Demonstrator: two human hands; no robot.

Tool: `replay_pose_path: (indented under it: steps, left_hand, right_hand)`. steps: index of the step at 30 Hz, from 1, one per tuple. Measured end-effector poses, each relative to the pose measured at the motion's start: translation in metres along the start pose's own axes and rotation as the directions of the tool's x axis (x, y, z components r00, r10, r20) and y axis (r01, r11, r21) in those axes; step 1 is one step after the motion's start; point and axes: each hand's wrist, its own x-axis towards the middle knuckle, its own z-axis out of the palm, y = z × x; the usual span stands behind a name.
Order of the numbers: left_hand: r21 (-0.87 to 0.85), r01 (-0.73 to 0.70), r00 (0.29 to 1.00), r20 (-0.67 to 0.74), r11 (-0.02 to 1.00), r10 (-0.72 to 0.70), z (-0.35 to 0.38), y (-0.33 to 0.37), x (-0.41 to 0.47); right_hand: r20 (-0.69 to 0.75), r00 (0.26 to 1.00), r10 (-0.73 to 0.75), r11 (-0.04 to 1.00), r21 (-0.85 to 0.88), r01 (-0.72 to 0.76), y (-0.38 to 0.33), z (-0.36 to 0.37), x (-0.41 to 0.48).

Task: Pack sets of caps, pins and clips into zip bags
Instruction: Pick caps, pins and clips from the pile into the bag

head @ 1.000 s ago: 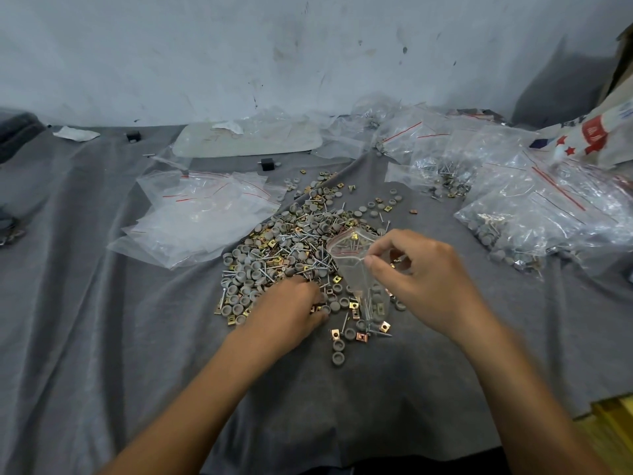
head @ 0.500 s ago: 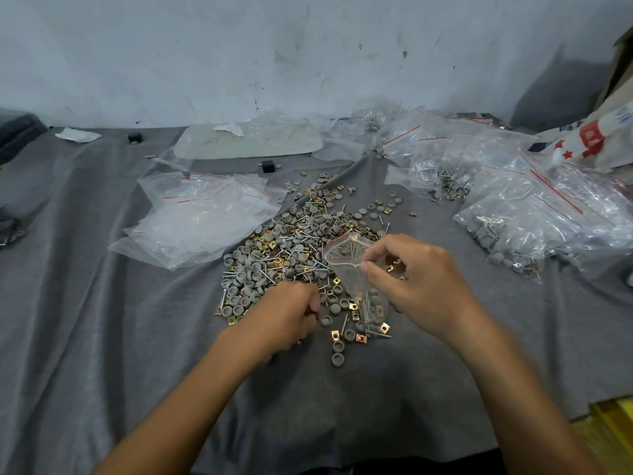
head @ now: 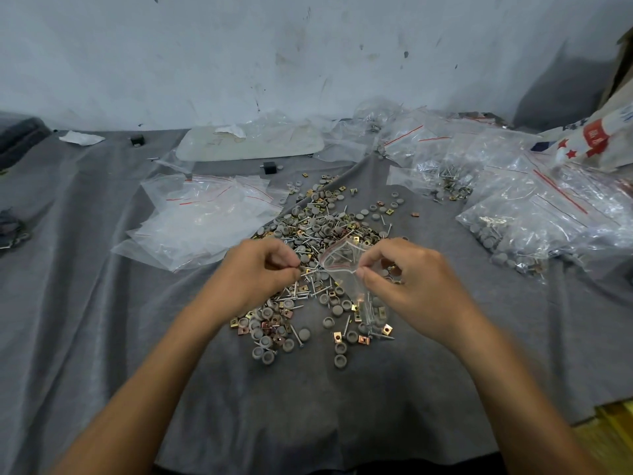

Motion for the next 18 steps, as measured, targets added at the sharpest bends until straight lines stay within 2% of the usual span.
replay_pose_path:
  steps: [3,6,9,18]
  left_hand:
    - [-0.134,-0.056,0.998,-0.037,0.989,0.052,-0.010,0.019,-0.001]
    - [-0.183,-0.136,0.991,-0.036,0.974,0.131,-0.010,0.038,-0.002]
    - [-0.234,-0.151,0.988,-0.008,0.960,0.153,-0.004,0.051,0.000]
    - [-0.208,-0.150,0.986,0.037,0.967,0.161,0.005,0.055,0.008]
  right_hand:
    - [0.004,1.000,-0.003,1.000,-0.003,0.003,-0.001,0.002,0.001]
    - [0.010,1.000,-0.003,1.000,-0.006,0.003,-0.002,0.003,0.000]
    - [0.005,1.000,-0.007,1.000,-0.005,0.007,-0.003,0.003,-0.001]
    - [0.008,1.000,-0.012,1.000,0.008,0.012,-0.002,0.004,-0.003]
